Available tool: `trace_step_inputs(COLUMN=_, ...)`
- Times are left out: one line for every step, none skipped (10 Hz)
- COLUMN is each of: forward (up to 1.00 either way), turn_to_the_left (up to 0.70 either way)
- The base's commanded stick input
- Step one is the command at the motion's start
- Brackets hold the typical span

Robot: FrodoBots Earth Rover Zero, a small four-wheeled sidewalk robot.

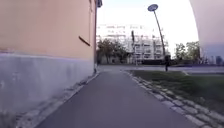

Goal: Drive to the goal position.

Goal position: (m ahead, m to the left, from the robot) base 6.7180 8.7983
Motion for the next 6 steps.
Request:
trace_step_inputs(forward=0.5, turn_to_the_left=0.0)
trace_step_inputs(forward=0.5, turn_to_the_left=0.0)
trace_step_inputs(forward=0.5, turn_to_the_left=0.0)
trace_step_inputs(forward=0.5, turn_to_the_left=0.0)
trace_step_inputs(forward=0.5, turn_to_the_left=0.0)
trace_step_inputs(forward=0.5, turn_to_the_left=0.0)
